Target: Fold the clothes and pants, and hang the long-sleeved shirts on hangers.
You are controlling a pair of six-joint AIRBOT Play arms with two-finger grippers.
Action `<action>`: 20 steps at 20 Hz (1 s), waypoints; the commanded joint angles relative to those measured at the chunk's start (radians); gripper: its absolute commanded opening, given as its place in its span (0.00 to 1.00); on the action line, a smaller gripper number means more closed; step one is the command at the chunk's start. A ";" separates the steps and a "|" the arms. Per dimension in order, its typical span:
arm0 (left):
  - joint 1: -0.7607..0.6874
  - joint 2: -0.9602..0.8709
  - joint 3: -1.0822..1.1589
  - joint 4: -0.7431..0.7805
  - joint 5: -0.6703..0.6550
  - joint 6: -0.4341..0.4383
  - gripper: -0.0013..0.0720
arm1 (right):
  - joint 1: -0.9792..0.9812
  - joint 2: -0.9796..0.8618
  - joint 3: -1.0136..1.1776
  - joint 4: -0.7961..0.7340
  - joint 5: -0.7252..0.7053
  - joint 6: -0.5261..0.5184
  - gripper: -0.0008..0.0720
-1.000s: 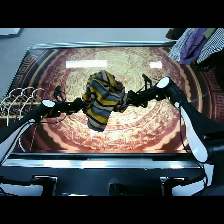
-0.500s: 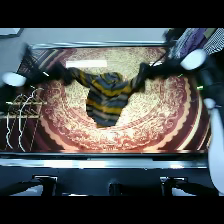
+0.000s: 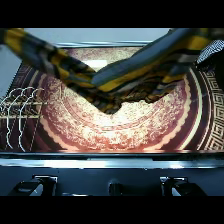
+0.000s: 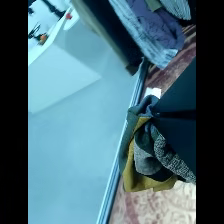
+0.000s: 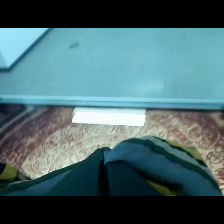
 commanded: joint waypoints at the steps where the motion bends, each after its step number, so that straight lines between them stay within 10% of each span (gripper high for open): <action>1: 0.002 0.144 0.009 0.194 -0.090 -0.113 0.05 | -0.001 0.149 0.012 -0.082 0.043 0.056 0.06; 8: 0.002 0.027 0.006 0.230 -0.121 -0.112 0.05 | -0.001 0.047 0.012 -0.083 0.098 0.161 0.06; 13: 0.001 -0.373 0.006 0.228 -0.193 -0.112 0.05 | -0.001 -0.286 -0.049 -0.090 0.251 0.072 0.06; 20: 0.000 -0.842 0.006 0.078 -0.144 -0.095 0.06 | -0.001 -0.697 -0.249 -0.090 0.104 0.029 0.06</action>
